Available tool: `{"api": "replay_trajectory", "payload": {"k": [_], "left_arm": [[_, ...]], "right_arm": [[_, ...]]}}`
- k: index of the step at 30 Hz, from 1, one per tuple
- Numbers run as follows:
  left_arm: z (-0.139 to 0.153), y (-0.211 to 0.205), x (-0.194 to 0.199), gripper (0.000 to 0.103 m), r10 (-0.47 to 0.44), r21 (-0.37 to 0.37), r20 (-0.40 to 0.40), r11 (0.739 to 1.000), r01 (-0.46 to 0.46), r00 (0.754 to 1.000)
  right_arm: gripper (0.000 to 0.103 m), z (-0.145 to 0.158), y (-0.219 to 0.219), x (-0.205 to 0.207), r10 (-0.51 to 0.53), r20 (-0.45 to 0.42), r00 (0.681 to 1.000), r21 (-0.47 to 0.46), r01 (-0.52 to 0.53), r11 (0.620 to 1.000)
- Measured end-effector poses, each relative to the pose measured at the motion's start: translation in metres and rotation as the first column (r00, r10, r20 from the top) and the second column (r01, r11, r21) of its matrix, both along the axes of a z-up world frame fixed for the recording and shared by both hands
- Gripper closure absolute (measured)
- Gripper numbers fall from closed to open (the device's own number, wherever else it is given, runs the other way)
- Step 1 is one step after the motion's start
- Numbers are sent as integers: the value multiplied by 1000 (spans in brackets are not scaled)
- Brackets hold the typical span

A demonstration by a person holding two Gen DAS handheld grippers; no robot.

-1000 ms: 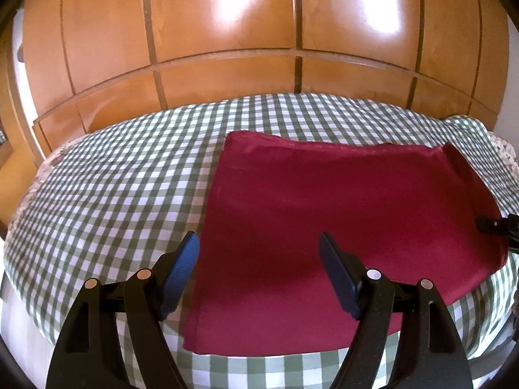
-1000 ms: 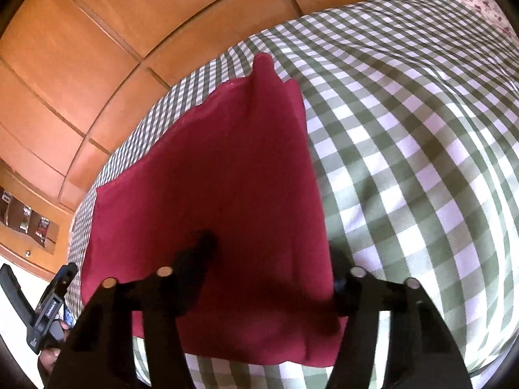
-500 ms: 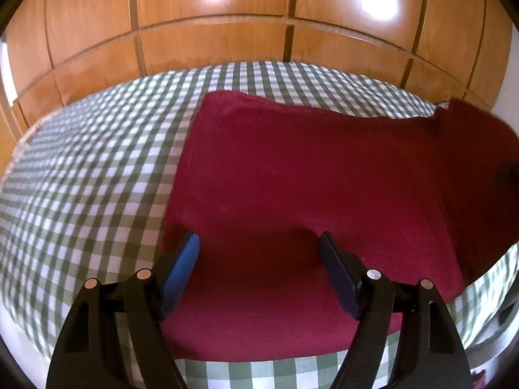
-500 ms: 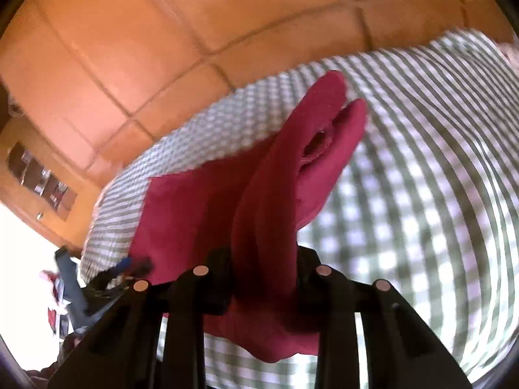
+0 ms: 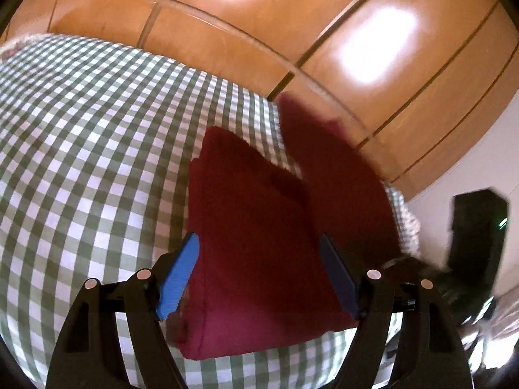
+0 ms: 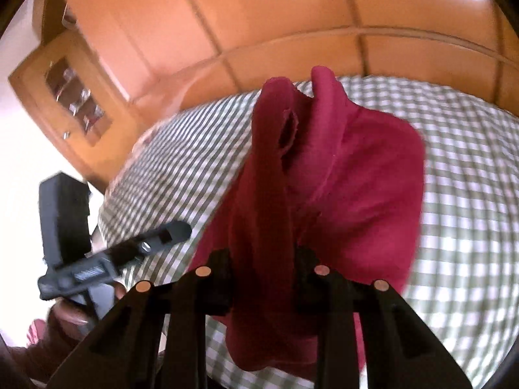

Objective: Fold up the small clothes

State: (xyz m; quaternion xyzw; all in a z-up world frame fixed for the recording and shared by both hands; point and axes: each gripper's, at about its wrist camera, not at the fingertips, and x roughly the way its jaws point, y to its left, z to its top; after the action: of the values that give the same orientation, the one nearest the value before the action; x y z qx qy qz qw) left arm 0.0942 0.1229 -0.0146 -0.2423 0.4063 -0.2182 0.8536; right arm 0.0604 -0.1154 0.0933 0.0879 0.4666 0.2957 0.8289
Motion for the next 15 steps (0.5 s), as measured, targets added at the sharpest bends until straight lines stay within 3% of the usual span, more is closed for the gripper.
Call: {"api": "replay_trajectory", "payload": {"k": [5,6,9,15], "left_arm": [[-8,13,14,21,-40,-151,-73,988,29,997],[-11,13,20,20,-51,-177,-89,984,35,995],[-13,9,26,20,-75,-196,-112,979,52,991],[-8,1,33,20,-100,-188,-143,980,72,985]], "right_arm": [[75,-29,49,-7,70,8,998,-145,-68,987],[68,-31,53,-11,88,22,996,-135,-84,987],[36,-25,47,-23,152,21,988,12,-152,988],[36,-10,-10,-57,196,38,980,138,-200,970]]}}
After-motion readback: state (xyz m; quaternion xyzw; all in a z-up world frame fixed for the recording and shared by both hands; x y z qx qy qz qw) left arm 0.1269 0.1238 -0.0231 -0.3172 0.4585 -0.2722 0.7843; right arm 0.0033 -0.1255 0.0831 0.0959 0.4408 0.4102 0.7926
